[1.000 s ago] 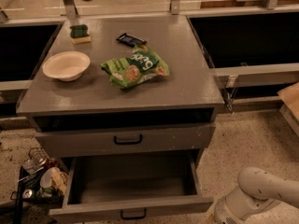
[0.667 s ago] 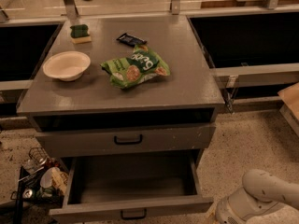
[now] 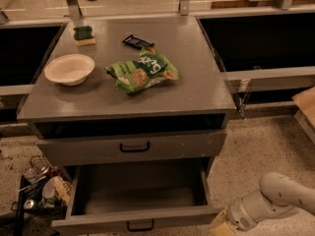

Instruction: Close middle drawer

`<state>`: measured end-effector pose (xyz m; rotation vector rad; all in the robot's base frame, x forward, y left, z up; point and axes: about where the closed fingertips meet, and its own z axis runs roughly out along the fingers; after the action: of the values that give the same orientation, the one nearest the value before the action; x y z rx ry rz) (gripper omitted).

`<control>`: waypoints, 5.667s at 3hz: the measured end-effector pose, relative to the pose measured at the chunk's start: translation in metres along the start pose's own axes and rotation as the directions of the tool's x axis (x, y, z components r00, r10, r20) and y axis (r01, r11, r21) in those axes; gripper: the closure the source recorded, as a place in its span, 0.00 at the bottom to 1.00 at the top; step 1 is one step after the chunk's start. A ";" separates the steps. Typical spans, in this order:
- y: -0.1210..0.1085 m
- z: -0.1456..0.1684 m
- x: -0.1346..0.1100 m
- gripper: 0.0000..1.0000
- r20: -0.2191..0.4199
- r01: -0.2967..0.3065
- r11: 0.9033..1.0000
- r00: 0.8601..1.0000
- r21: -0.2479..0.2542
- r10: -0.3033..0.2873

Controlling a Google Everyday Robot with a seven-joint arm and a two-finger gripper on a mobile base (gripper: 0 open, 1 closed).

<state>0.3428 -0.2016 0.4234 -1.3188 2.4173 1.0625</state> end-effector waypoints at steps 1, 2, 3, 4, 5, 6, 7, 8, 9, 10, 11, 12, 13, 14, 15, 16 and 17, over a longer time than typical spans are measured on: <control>-0.011 -0.001 -0.010 1.00 0.034 0.001 1.000 0.999 -0.003 -0.001; -0.015 -0.001 -0.014 1.00 0.048 0.002 1.000 0.999 -0.004 -0.002; -0.016 -0.001 -0.017 1.00 0.050 0.004 1.000 0.999 -0.003 -0.004; -0.019 0.000 -0.023 1.00 0.067 0.009 1.000 0.998 -0.020 -0.008; -0.020 0.001 -0.023 0.84 0.068 0.010 1.000 0.998 -0.022 -0.008; -0.020 0.001 -0.023 0.61 0.068 0.010 1.000 0.998 -0.022 -0.008; -0.020 0.001 -0.023 0.37 0.068 0.010 1.000 0.998 -0.022 -0.008; -0.020 0.001 -0.023 0.14 0.068 0.010 1.000 0.998 -0.022 -0.008; -0.020 0.001 -0.023 0.00 0.068 0.010 1.000 0.998 -0.022 -0.008; -0.019 0.001 -0.023 0.00 0.068 0.010 1.000 0.998 -0.022 -0.008; -0.019 0.001 -0.023 0.18 0.068 0.010 1.000 0.998 -0.022 -0.008; -0.019 0.001 -0.023 0.48 0.068 0.010 1.000 0.998 -0.022 -0.008; -0.019 0.001 -0.023 0.72 0.069 0.010 1.000 0.998 -0.022 -0.008; -0.021 0.004 -0.024 0.95 0.091 0.000 1.000 0.996 -0.026 0.003; -0.012 0.044 -0.066 1.00 0.161 0.062 0.997 0.986 -0.051 -0.053; -0.012 0.045 -0.066 1.00 0.161 0.062 0.997 0.985 -0.050 -0.053; -0.022 0.041 -0.069 1.00 0.164 0.038 0.999 0.986 -0.020 -0.035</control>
Offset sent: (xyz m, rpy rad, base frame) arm 0.0287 0.0011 0.0022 0.0531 -0.0262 -0.0340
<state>0.3938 -0.1363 0.4150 -1.2263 2.2601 1.1450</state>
